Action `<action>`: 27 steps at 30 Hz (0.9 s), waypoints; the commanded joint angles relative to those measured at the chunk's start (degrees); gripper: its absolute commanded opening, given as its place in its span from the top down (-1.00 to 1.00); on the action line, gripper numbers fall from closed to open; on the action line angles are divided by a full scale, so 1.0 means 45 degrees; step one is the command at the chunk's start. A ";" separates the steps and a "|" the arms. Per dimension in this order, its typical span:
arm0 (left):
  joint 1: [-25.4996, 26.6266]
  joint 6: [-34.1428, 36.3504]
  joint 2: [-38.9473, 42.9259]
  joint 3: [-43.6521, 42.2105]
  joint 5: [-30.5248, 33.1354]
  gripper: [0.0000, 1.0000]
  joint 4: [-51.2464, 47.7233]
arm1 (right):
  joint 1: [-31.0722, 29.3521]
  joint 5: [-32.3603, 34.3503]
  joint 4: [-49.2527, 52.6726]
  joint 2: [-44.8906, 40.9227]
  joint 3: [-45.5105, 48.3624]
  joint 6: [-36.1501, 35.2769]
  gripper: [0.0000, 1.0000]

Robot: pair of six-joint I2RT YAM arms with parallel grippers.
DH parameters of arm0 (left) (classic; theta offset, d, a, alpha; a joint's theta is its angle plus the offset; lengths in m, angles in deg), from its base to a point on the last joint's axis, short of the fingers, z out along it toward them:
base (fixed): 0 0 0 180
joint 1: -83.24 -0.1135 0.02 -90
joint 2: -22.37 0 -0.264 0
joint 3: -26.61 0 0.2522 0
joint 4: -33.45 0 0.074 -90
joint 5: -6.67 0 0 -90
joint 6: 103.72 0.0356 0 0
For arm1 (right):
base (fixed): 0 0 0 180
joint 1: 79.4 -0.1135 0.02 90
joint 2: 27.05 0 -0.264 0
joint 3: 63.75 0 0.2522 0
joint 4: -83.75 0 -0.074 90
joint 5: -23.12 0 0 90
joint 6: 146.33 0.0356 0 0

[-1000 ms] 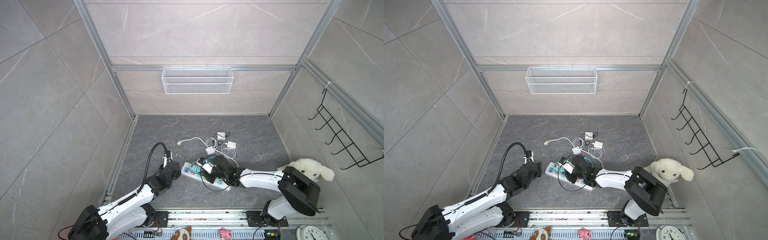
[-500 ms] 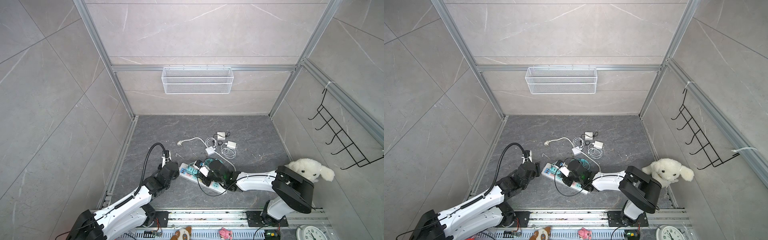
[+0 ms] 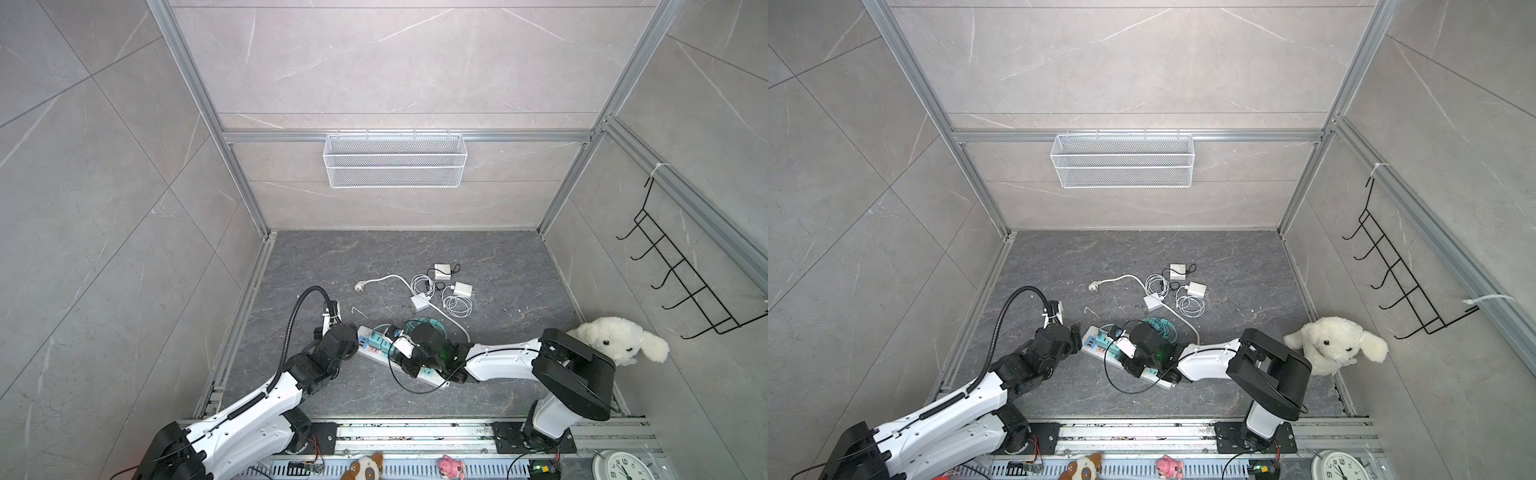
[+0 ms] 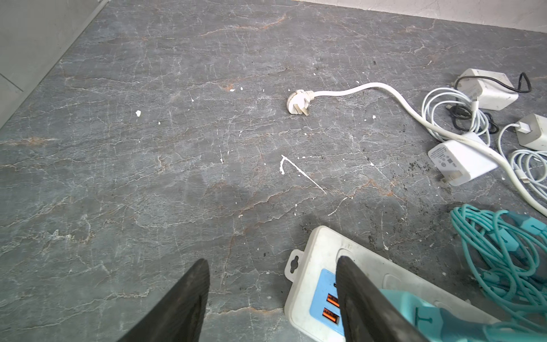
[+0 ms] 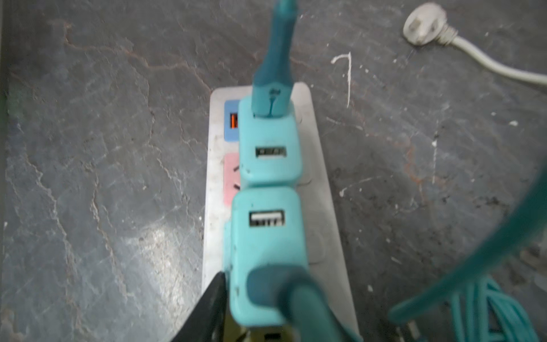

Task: Insert the plug
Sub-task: 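Press the teal charger's prongs down into the teal socket with the right gripper, then open the right gripper and lift it off the plugged charger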

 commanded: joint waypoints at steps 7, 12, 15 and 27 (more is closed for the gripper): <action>-0.0128 0.0175 0.0060 0.0459 0.0425 -0.49 0.0036 | -0.0180 -0.0764 0.1961 -0.0496 -0.0674 0.0198 0.01; -0.0224 0.0312 -0.0183 0.0743 0.0554 -0.59 0.0002 | -0.0192 -0.0809 0.2327 -0.1598 -0.0447 0.0364 0.00; -0.0262 0.0604 -0.0492 0.1095 0.0584 -0.65 0.0002 | -0.0187 -0.0997 0.2937 -0.2280 -0.0459 0.0421 0.01; -0.0642 0.1715 -0.2245 0.3101 0.0218 -0.78 -0.0004 | -0.0200 -0.1446 0.4354 -0.3792 -0.0173 0.0746 0.02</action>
